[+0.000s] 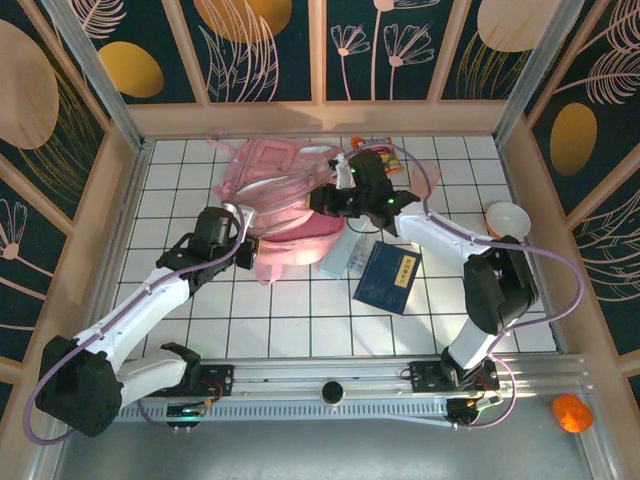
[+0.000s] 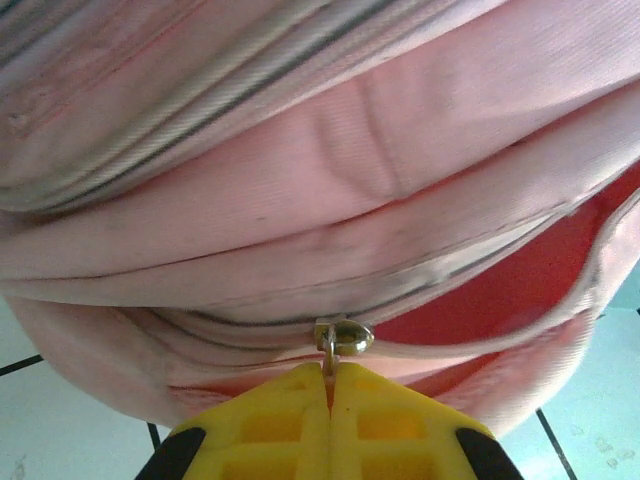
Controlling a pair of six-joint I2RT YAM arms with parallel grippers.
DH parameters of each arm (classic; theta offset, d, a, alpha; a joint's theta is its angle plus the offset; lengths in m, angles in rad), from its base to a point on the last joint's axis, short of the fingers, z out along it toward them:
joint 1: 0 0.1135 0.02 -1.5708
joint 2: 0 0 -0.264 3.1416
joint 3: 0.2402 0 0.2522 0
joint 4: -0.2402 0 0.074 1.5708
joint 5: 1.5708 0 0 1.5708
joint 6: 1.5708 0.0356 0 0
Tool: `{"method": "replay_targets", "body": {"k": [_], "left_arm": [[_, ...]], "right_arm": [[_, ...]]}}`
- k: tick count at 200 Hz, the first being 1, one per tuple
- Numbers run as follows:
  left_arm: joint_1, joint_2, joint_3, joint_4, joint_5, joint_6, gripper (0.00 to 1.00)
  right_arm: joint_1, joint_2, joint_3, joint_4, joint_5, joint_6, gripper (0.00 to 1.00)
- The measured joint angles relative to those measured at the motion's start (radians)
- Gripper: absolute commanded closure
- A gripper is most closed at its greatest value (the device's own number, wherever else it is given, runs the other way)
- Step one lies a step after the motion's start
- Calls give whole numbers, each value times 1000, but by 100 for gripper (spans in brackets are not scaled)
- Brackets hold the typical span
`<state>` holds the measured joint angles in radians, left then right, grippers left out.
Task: Pack books, pencil case, and school supplies into a backpack
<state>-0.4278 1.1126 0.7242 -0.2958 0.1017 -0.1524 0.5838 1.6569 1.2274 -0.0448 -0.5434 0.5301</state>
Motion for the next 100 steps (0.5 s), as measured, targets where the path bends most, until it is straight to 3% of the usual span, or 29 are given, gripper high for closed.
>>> {"method": "replay_targets", "body": {"k": [71,100], "left_arm": [[3,-24,-1,-12,228,71,100],[6,-25,-1,-13,300,101,100]], "right_arm": [[-91,-10,26,-193,-79,-338,100],[-94,-14,31,-196,-78,-447,73]]}}
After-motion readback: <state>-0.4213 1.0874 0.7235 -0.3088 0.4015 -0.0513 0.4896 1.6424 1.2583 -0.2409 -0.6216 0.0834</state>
